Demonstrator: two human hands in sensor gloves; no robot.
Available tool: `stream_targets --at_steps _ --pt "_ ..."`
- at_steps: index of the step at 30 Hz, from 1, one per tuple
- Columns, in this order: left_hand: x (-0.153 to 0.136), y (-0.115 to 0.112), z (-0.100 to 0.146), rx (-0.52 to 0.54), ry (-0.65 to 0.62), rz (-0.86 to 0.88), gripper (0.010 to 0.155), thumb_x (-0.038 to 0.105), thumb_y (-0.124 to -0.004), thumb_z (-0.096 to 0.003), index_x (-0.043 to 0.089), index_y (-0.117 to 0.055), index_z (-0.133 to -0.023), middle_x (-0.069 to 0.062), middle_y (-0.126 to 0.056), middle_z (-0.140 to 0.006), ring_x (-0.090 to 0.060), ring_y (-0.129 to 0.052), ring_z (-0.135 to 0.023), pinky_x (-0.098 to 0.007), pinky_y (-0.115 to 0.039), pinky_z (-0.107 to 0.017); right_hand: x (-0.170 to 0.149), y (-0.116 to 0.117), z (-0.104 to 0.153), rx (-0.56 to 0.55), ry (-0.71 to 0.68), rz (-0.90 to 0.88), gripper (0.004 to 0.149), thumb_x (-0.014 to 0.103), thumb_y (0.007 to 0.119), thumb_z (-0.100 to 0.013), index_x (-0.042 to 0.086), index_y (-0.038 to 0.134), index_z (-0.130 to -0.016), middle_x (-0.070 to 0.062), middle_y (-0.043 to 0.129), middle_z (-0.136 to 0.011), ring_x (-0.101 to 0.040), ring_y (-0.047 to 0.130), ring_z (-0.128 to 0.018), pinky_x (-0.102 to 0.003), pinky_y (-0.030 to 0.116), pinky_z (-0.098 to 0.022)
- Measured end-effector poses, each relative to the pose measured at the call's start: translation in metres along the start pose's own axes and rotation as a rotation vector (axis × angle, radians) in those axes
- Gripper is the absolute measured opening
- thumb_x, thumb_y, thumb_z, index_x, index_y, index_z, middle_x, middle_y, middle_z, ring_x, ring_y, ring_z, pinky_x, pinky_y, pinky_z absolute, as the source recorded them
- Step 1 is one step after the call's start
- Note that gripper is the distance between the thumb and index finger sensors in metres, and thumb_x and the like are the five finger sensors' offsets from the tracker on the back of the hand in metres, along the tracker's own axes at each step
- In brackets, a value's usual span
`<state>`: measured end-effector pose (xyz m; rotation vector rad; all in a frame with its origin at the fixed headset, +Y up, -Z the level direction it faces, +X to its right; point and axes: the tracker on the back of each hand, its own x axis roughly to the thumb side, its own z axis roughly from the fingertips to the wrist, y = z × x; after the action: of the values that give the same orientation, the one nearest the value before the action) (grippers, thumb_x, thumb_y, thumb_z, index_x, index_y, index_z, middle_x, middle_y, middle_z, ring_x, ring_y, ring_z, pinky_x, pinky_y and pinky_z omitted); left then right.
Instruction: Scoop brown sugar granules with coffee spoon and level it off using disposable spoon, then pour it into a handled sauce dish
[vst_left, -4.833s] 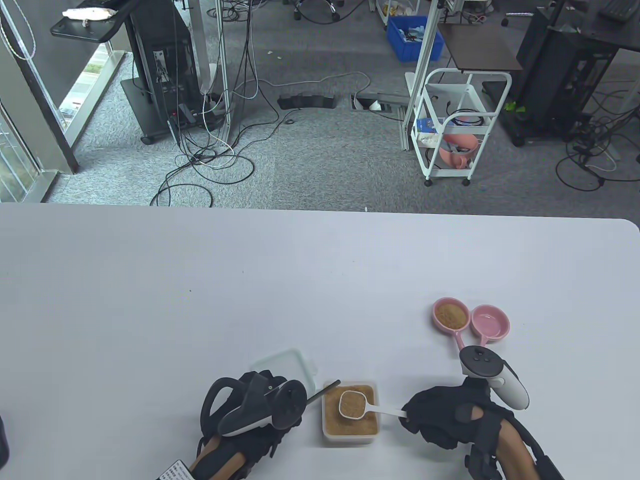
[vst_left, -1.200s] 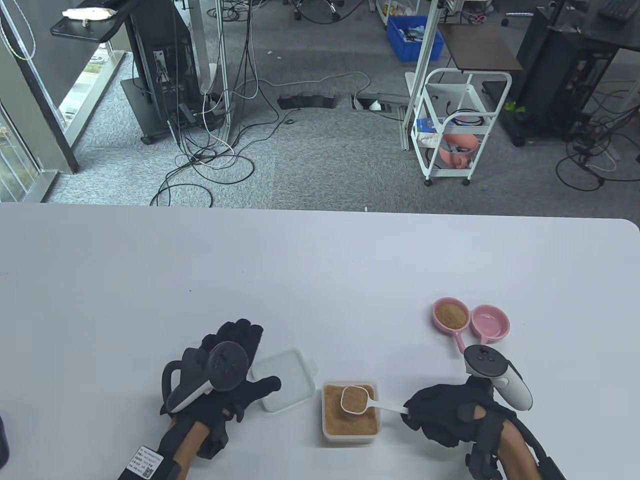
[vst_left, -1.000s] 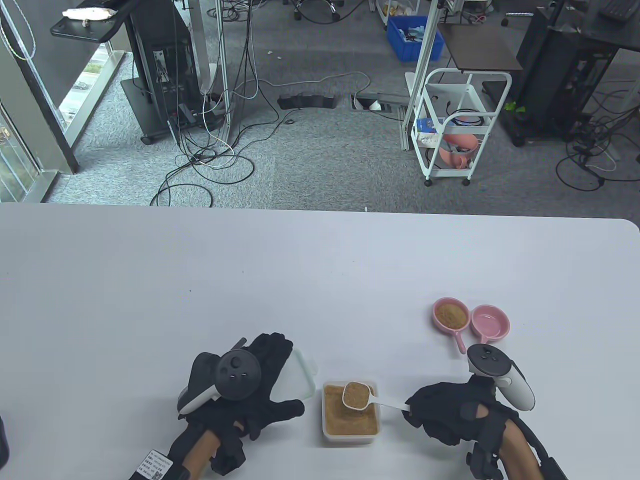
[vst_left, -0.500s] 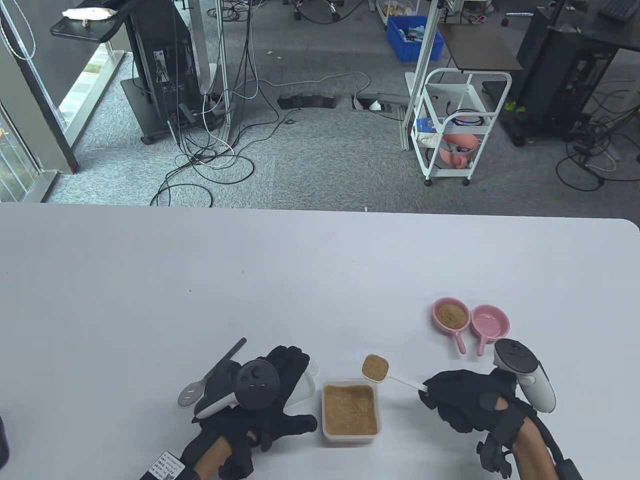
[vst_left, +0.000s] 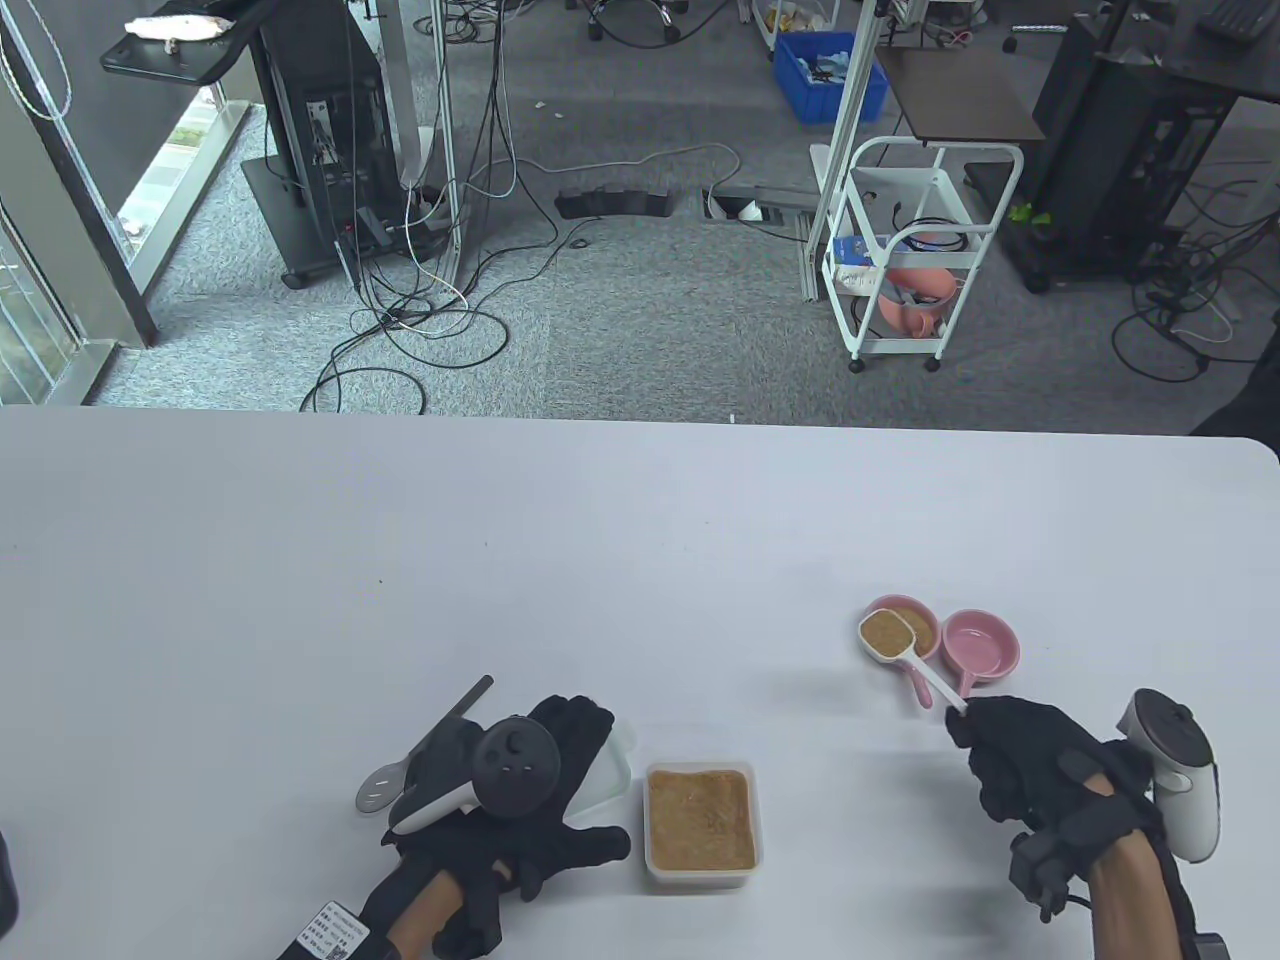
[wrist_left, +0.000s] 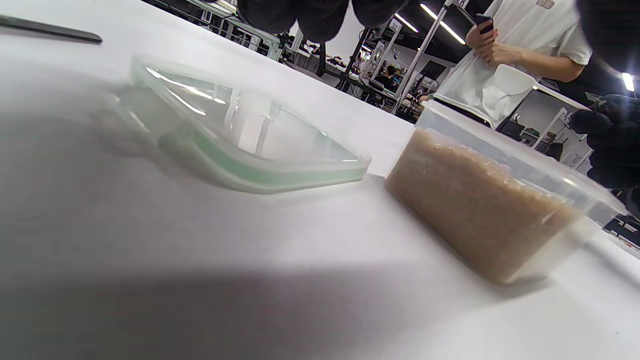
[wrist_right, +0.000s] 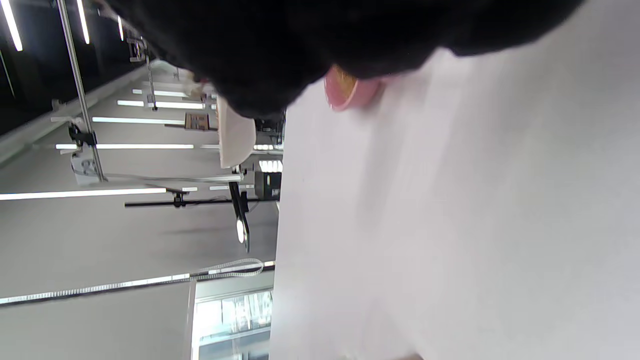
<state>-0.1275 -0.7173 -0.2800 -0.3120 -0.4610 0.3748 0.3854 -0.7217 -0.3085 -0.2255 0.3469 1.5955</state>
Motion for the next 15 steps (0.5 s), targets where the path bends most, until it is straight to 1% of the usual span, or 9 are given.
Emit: stream_targets --at_steps 5,11,15 --pt "0.0 0.0 0.0 -0.009 0.006 -0.005 0.109 0.09 -0.062 -0.0293 0.033 -0.026 -0.116 0.004 -0.031 -0.125 -0.032 -0.038 -0.122 -0.053 -0.037 -0.085 -0.008 -0.023 0.004 -0.159 0.027 -0.043 0.043 0.04 0.078 -0.049 0.01 0.091 -0.079 0.004 0.098 -0.035 -0.017 0.093 -0.009 -0.046 0.082 -0.029" --pt "0.001 0.0 0.0 -0.014 0.01 -0.008 0.109 0.09 -0.062 -0.0295 0.033 -0.026 -0.116 0.004 -0.031 -0.125 -0.032 -0.039 -0.122 -0.053 -0.037 -0.085 -0.019 -0.036 0.003 -0.267 0.077 -0.047 0.044 0.04 0.078 -0.049 0.01 0.091 -0.079 0.003 0.098 -0.036 -0.018 0.093 -0.01 -0.046 0.082 -0.03" --pt "0.0 0.0 0.0 -0.017 0.012 -0.01 0.109 0.09 -0.062 -0.0296 0.033 -0.026 -0.116 0.003 -0.032 -0.125 -0.032 -0.039 -0.121 -0.053 -0.037 -0.085 -0.025 -0.041 0.002 -0.318 0.109 -0.047 0.044 0.04 0.078 -0.05 0.01 0.091 -0.08 0.004 0.098 -0.036 -0.018 0.093 -0.01 -0.046 0.081 -0.031"
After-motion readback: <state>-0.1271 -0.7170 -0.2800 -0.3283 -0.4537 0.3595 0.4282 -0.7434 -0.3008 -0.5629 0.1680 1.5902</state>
